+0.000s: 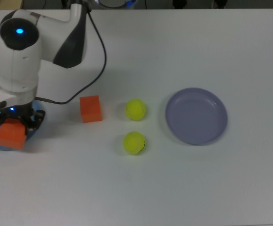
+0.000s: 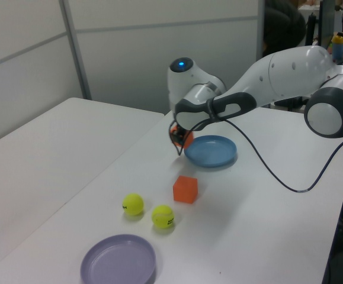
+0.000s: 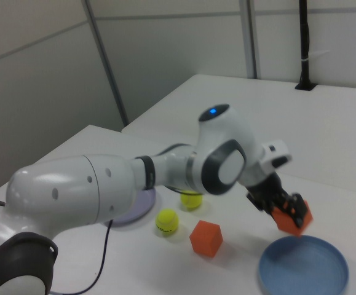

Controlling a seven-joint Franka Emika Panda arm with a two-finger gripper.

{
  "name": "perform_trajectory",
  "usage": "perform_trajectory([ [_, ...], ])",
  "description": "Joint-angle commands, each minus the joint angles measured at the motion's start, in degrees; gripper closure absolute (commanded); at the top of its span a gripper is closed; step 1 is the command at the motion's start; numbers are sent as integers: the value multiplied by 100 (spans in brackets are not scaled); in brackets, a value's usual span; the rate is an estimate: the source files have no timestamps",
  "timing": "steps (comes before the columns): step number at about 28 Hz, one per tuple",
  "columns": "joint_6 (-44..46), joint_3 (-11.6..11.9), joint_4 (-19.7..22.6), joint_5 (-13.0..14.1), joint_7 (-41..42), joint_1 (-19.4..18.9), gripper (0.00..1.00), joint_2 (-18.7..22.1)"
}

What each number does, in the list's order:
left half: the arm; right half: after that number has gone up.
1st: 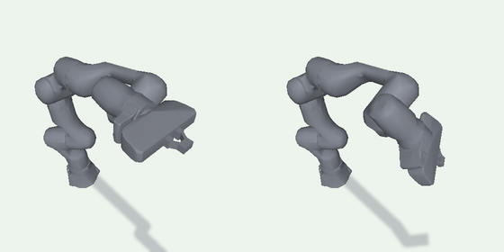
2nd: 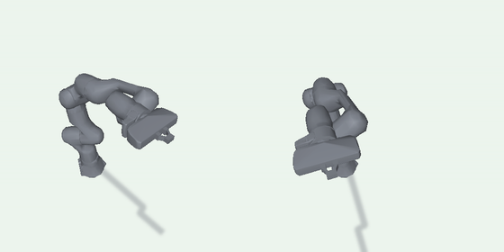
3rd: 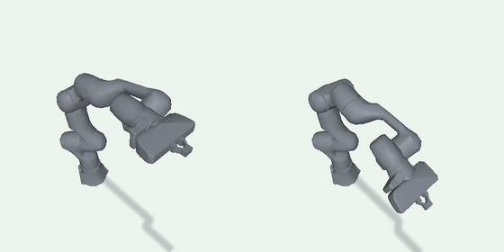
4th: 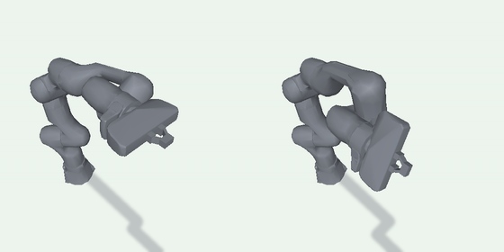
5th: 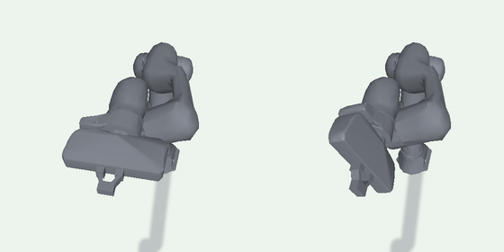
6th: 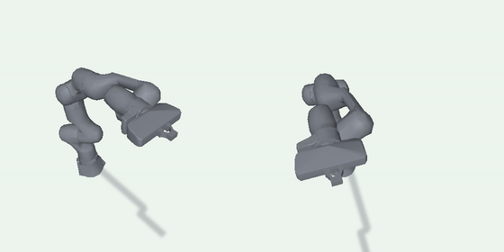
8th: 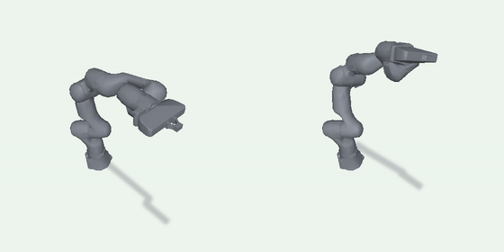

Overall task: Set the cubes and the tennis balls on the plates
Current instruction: 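Carry the orange cube to the blue plate and lower it, then open the gripper to release the cube and rise, then move down to the second orange cube and grasp it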

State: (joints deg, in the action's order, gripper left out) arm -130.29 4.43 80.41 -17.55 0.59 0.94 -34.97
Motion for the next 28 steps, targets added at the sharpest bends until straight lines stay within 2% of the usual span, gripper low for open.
perform_trajectory([
  [1,83,234,300,-126,-59,-103,92,52],
  [3,83,278,318,-108,-76,-68,53,43],
  [4,83,278,318,-82,-120,-59,13,43],
  [5,83,278,309,-47,-138,-59,0,52],
  [7,101,269,283,-12,-147,-50,0,60],
  [12,355,269,160,278,-129,-50,0,157],
  [17,1101,190,160,296,-112,-137,0,517],
  [22,2384,-152,124,296,-85,-454,0,904],
  [23,2786,-344,124,296,-94,-515,0,983],
  [26,3429,-644,116,209,-121,-603,0,1036],
  [28,3852,-759,116,200,-121,-700,0,1036],
])
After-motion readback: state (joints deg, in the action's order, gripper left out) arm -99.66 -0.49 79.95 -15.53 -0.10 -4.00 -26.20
